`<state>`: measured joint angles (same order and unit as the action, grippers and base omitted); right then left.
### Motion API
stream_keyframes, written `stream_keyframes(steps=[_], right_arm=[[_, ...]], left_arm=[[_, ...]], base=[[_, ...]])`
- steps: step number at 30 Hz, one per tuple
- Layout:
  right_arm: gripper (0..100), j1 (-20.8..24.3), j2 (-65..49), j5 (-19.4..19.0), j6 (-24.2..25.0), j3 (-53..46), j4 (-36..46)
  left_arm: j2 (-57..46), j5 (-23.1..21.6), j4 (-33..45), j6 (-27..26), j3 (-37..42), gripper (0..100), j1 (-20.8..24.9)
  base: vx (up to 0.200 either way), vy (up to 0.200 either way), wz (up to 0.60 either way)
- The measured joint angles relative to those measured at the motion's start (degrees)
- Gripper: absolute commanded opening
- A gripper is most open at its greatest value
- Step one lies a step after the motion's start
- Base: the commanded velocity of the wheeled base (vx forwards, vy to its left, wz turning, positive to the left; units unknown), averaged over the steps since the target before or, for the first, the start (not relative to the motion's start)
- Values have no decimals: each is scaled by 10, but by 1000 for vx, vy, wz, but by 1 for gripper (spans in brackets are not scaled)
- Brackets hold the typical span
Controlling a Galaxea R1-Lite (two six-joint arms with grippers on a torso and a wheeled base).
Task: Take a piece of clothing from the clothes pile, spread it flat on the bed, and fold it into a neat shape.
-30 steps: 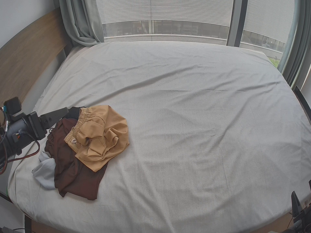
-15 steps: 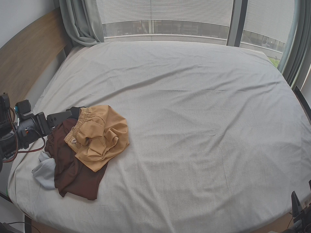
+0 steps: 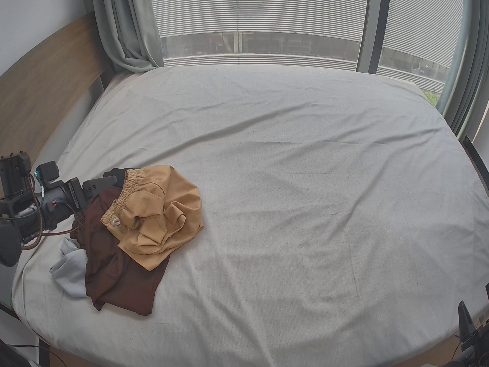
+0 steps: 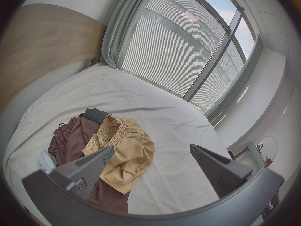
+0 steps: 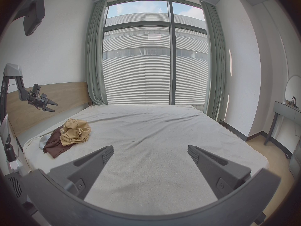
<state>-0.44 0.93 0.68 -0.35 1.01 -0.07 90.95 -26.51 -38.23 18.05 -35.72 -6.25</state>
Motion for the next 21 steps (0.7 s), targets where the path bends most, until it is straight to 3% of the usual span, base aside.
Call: stream_keyframes(steps=[21], right_arm=[[100,0,0,0,0,0,0]], left_arm=[[133,-15,-47,-2,-77,100,-10]], base=[[0,0,0]])
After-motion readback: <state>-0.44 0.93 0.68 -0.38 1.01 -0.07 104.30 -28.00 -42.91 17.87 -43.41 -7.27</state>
